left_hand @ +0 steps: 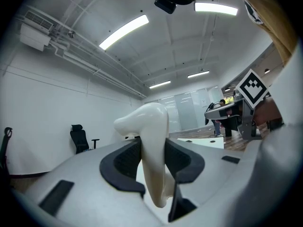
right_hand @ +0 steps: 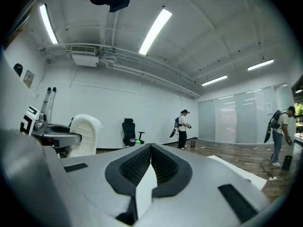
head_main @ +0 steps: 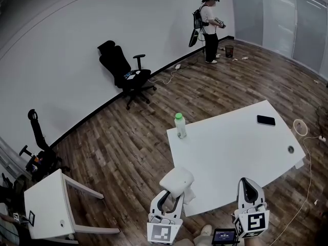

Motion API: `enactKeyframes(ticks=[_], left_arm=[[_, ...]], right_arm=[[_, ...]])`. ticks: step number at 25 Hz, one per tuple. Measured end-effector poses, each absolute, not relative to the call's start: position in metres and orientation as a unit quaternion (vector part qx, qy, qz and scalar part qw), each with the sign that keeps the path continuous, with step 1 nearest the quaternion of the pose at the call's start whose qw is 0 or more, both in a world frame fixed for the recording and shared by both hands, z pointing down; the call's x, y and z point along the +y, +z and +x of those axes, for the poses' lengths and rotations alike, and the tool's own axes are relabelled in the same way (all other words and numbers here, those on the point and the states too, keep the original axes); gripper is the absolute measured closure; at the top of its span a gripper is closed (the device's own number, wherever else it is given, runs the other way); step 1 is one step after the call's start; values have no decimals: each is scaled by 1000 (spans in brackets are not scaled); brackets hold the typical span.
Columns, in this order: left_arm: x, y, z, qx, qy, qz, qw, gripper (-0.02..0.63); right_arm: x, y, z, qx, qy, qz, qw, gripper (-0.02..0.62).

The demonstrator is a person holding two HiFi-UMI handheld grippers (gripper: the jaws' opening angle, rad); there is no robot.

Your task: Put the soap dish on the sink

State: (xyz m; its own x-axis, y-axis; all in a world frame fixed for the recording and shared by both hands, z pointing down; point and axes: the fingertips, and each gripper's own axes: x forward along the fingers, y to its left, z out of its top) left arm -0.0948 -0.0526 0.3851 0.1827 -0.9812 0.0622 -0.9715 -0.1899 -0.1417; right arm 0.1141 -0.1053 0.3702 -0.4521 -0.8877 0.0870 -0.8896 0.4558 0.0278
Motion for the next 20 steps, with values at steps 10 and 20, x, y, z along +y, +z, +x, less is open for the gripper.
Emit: enactKeyframes(ticks=[10,20], left_arm=[[-87,385,-82,620,-60,-782,33,468],[-120,412,-102,595,-62,-801,-8,468]], right_arm=[[-124,376,114,-858,13,511,41,586],[-145,384,89,-857,19,514,42,586]])
